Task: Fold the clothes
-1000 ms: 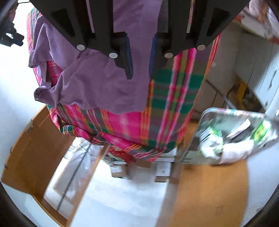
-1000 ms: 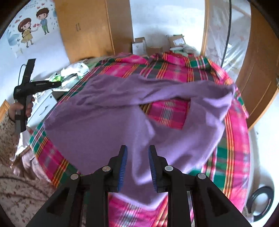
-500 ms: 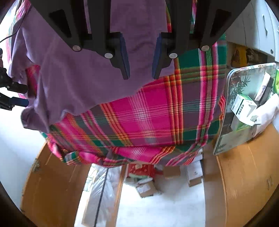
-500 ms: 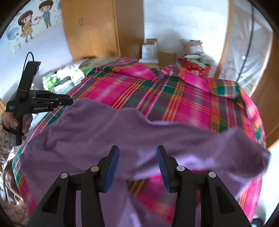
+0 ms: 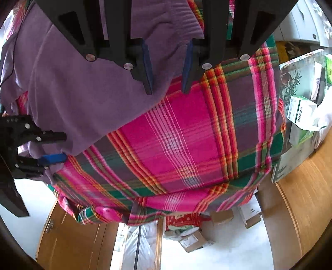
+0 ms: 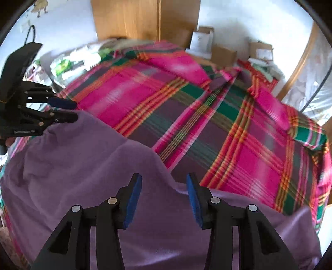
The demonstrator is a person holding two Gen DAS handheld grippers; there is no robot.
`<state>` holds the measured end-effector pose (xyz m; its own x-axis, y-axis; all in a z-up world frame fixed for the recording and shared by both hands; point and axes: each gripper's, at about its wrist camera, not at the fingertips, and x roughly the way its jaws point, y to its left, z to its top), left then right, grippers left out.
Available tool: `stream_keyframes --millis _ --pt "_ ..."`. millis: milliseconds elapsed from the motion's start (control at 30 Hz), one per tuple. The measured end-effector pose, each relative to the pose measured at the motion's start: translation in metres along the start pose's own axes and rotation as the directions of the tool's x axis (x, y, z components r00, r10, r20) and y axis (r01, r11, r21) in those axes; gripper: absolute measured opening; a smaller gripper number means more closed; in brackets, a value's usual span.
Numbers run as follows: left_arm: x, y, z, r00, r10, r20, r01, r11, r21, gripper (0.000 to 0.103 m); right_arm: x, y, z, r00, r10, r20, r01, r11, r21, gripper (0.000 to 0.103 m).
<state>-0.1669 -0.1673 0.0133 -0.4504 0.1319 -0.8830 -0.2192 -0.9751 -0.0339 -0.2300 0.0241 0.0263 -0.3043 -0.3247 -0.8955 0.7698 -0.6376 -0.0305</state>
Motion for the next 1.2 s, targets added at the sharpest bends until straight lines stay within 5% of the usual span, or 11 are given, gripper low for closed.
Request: stream_keyframes --millis 200,300,400,800,1033,1200 --pt "0.003 0.001 -0.004 1.000 -0.028 0.011 0.029 1.000 -0.008 0.028 0.014 -0.002 0.000 0.999 0.037 -0.014 -0.037 0.999 0.008 0.043" --pt "0.003 0.002 -0.005 1.000 -0.017 0.015 0.017 1.000 -0.009 0.013 0.013 0.003 0.000 0.999 0.040 0.000 -0.040 0.999 -0.006 0.014" --pt "-0.001 0.005 -0.006 1.000 -0.015 0.021 0.016 0.999 -0.031 0.004 0.010 0.009 0.003 0.999 0.026 0.020 -0.026 0.999 -0.021 0.005" --pt "-0.041 0.052 -0.016 0.987 0.097 0.128 -0.069 0.976 -0.209 0.004 -0.008 0.023 0.046 0.977 -0.088 0.194 0.086 0.996 0.017 0.004" --pt "-0.041 0.070 -0.016 0.984 0.127 0.123 -0.091 0.961 -0.262 0.004 0.014 0.029 0.081 0.970 -0.133 0.202 0.129 0.991 0.033 0.004" --pt "-0.025 0.076 -0.020 0.988 0.127 0.082 -0.100 0.954 -0.282 0.004 0.041 0.036 0.084 0.980 -0.149 0.134 0.149 0.989 0.010 0.005"
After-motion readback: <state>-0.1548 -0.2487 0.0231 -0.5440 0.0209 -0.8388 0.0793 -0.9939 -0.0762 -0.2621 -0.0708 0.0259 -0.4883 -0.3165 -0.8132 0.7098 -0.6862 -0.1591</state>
